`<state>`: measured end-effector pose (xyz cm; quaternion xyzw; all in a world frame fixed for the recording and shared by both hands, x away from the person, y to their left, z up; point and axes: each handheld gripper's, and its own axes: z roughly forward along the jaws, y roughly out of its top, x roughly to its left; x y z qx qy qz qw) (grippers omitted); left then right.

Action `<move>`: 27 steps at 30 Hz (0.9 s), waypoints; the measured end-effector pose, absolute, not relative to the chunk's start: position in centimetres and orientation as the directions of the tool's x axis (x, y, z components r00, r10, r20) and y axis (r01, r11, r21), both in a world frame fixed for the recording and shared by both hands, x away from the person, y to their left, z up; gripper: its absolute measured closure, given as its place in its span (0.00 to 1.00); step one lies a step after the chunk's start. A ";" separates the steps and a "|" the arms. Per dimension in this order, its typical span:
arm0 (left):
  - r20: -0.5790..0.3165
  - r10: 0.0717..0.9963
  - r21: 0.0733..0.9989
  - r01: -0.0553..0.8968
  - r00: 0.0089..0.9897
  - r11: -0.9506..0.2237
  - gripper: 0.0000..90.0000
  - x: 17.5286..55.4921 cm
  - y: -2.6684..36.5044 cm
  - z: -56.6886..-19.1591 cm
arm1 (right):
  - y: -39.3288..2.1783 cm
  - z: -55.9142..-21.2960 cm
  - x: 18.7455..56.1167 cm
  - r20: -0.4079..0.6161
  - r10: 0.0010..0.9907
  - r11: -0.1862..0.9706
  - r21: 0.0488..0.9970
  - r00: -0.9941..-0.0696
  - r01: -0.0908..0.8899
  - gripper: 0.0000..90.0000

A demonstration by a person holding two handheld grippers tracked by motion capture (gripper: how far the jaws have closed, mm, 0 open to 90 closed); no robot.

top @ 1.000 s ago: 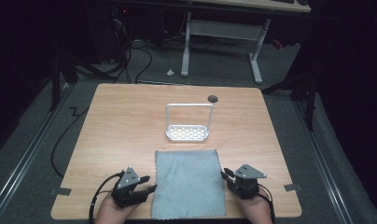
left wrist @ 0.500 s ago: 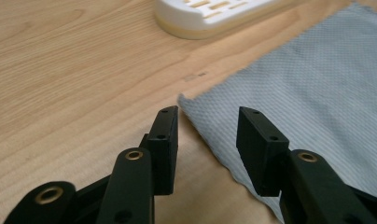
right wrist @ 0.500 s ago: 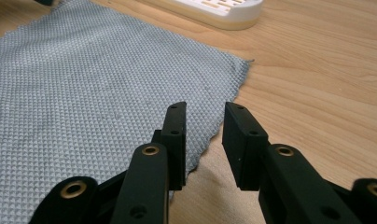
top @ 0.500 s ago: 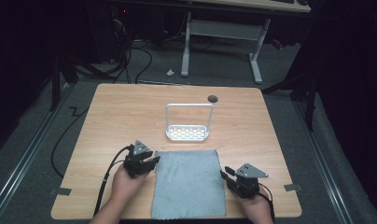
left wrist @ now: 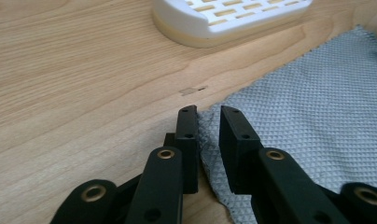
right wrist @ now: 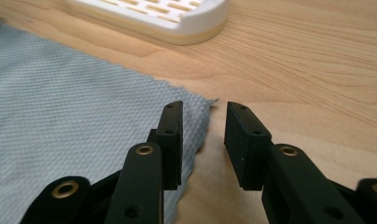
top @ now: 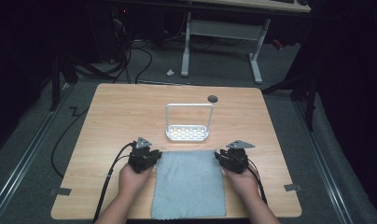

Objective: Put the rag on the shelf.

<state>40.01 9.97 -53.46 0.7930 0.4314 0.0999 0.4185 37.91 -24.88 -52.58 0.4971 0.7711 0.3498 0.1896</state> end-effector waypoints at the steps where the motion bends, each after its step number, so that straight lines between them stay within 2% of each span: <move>1: -0.205 0.769 0.751 0.601 0.606 -0.273 0.88 40.0 10.0 -53.5 | -24.7 -52.7 38.2 0.063 0.900 0.255 0.726 -0.432 0.639 0.74; 5: -0.220 0.767 0.747 0.610 0.603 -0.266 0.96 40.0 10.1 -53.6 | -24.4 -53.0 39.0 0.062 0.899 0.251 0.737 -0.433 0.627 0.79; 8: -0.215 0.769 0.746 0.609 0.602 -0.268 0.97 40.0 10.1 -53.6 | -23.8 -52.8 39.0 0.055 0.887 0.280 0.724 -0.458 0.630 0.79; 11: -0.202 0.772 0.749 0.603 0.603 -0.275 0.98 39.8 9.9 -53.6 | -23.2 -52.7 38.6 0.002 0.882 0.326 0.718 -0.471 0.615 0.87; 15: -0.206 0.769 0.749 0.603 0.605 -0.275 0.98 39.8 9.9 -53.6 | -23.3 -52.8 38.5 -0.009 0.886 0.327 0.722 -0.464 0.610 0.98; 21: -0.196 0.760 0.752 0.592 0.620 -0.289 0.99 39.6 9.9 -53.5 | -23.9 -53.0 38.2 0.035 0.889 0.278 0.750 -0.456 0.599 0.99; 27: -0.185 0.748 0.815 0.524 0.638 -0.245 0.99 38.8 10.5 -53.3 | -24.2 -52.0 36.8 0.045 0.881 0.254 0.796 -0.472 0.550 0.99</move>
